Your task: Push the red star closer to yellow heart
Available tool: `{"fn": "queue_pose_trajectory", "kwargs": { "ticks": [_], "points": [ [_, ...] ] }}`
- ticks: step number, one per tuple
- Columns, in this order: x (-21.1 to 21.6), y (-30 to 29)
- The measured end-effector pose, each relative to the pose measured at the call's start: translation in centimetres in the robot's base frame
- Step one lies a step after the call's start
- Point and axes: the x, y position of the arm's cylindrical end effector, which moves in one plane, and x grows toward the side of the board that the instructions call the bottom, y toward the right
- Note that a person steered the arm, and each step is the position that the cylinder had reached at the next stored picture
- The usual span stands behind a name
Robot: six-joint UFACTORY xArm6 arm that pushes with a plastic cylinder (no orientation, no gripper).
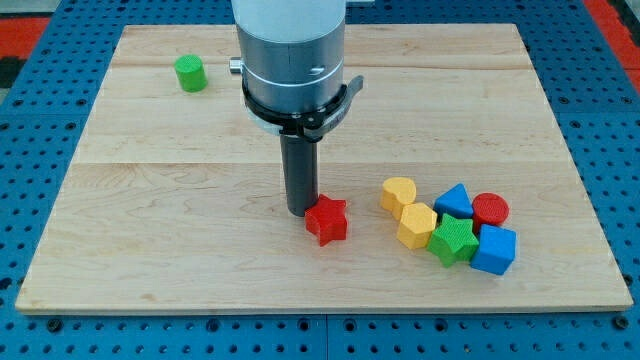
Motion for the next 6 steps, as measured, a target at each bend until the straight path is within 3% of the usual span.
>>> {"fn": "queue_pose_trajectory", "kwargs": {
  "ticks": [3, 6],
  "points": [
    [3.9, -1.1],
    [3.6, 3.7]
  ]
}}
